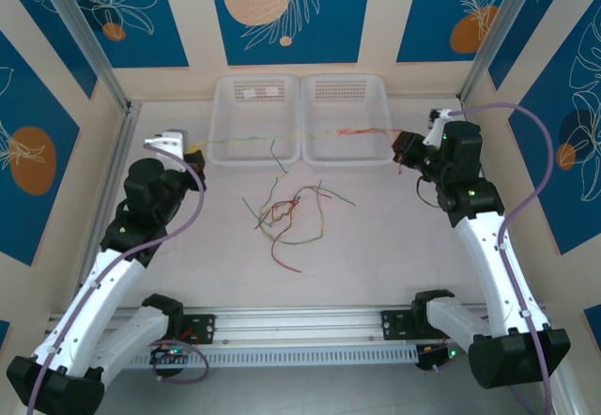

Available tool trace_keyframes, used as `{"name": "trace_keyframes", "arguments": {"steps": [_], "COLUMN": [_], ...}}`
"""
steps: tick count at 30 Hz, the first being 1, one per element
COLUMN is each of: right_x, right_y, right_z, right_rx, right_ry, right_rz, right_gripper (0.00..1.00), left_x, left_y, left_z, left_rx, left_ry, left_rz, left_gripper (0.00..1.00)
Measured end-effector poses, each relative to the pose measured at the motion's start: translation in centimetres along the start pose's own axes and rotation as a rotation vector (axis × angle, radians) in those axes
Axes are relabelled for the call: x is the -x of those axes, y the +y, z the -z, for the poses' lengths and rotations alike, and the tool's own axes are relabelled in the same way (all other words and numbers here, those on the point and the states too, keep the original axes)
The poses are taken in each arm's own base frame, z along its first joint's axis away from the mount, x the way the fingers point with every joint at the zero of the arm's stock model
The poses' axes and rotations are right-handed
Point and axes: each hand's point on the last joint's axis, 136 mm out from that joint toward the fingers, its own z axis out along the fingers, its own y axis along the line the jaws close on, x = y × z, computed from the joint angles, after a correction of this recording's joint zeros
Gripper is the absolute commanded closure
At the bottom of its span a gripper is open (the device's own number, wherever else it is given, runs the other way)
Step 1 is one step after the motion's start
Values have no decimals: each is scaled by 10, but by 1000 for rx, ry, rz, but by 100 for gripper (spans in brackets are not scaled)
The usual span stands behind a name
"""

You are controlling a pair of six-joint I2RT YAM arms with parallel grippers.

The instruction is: Untangle the cables

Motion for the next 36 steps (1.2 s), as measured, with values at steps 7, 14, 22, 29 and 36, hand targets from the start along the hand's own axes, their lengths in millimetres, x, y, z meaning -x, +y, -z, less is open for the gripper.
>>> {"name": "trace_keyframes", "arguments": {"steps": [7, 14, 22, 29, 36], "right_x": [33, 39, 41, 34, 28], "right_y": [-40, -35, -16, -3, 5], "right_z": [21, 30, 36, 30, 27], "right_rx": [-166, -155, -61, -5, 22], "right_ry": [-119, -142, -162, -152, -136], "right_rz": [-53, -49, -33, -17, -8], "right_gripper": [100, 100, 100, 100, 100], "left_x": [4, 3, 10, 33, 26], "left_y": [40, 40, 24, 19, 16], "left_z": [3, 3, 6, 5, -43], "left_rx": [180, 178, 87, 66, 74], "left_ry": [-20, -20, -34, -87, -21], "left_rz": [34, 38, 54, 64, 39], "left_gripper": [100, 100, 100, 100, 100]}}
